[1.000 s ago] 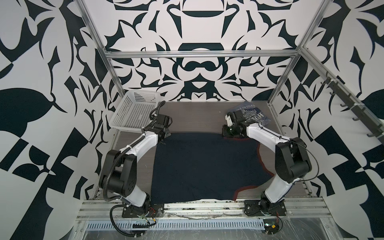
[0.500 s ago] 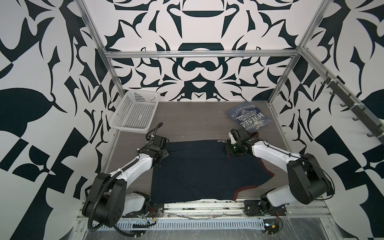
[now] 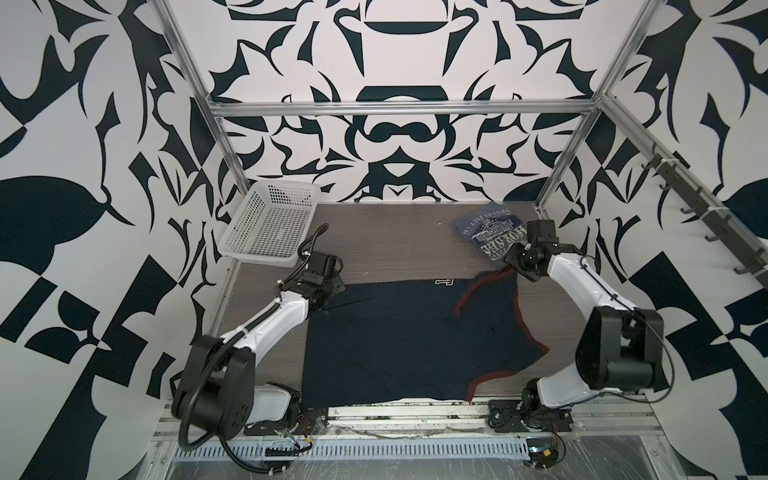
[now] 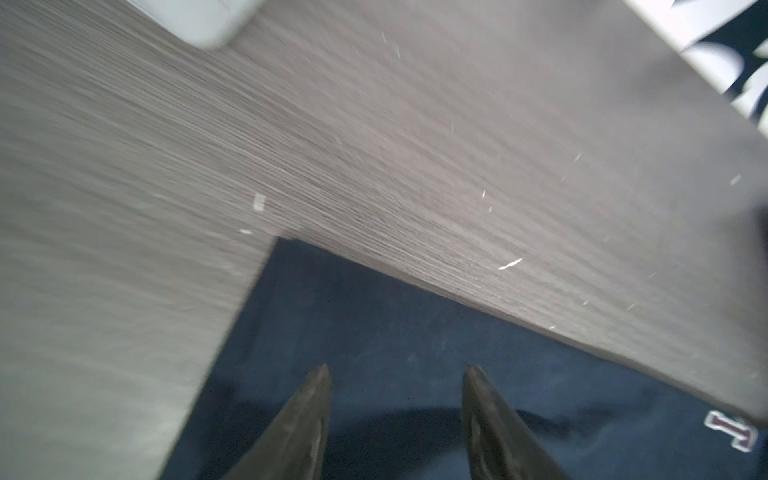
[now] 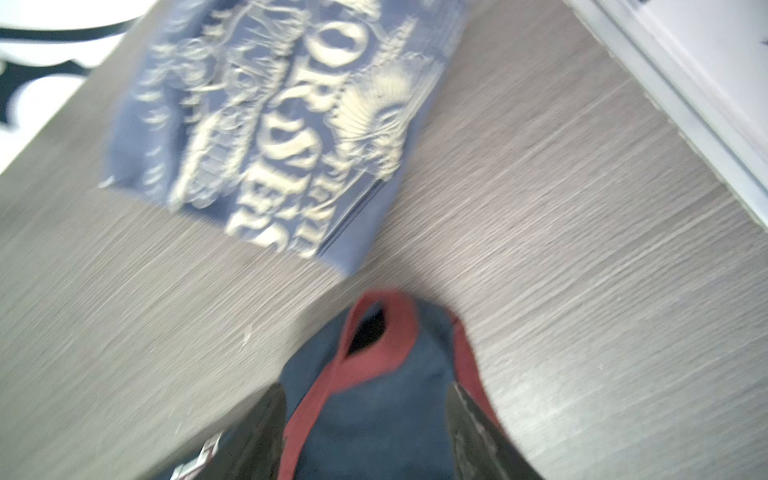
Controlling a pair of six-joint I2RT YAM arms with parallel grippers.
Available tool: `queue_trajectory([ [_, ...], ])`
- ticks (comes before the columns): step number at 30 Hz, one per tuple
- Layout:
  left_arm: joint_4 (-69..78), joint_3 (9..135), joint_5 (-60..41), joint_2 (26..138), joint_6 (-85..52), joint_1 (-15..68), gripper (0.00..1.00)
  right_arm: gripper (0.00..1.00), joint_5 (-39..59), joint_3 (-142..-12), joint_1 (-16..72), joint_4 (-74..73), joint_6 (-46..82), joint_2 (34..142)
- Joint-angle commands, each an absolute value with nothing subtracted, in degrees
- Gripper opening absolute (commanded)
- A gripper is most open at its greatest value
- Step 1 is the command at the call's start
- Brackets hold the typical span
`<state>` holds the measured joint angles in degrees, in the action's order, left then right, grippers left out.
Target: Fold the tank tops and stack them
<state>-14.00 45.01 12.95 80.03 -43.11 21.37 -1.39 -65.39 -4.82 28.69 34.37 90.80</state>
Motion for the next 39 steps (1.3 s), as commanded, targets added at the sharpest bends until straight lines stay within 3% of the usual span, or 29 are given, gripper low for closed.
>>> queue_trajectory([
  [1,-13.5,46.3,8.7,84.3,-41.7,21.5,0.54,0.64,0.8,-69.5,-5.0,30.6,37.6,95.8],
  [8,-12.0,45.2,9.2,89.2,-41.5,21.5,0.56,0.64,8.0,-73.5,-6.1,27.7,39.9,105.5],
  [15,-12.7,43.5,13.1,91.0,-43.1,21.4,0.57,0.20,6.3,-67.7,-8.2,24.7,40.3,103.7],
  [21,-12.2,42.2,15.8,91.3,-45.0,20.8,0.58,0.00,5.6,-60.9,-12.4,21.6,39.1,96.5],
  [33,-9.4,38.6,12.1,90.7,-46.9,19.6,0.58,0.02,8.7,-44.2,-13.4,12.6,35.7,82.8],
  [35,-9.6,38.2,11.6,90.3,-46.2,19.6,0.58,0.26,7.9,-43.1,-13.5,12.8,35.9,82.9],
  [37,-10.0,37.8,11.3,89.7,-45.5,19.7,0.58,0.44,7.7,-42.7,-14.4,13.9,36.7,82.9],
  [39,-10.3,37.8,11.1,88.9,-44.7,19.7,0.58,0.50,9.9,-42.8,-15.9,14.8,37.5,82.6],
])
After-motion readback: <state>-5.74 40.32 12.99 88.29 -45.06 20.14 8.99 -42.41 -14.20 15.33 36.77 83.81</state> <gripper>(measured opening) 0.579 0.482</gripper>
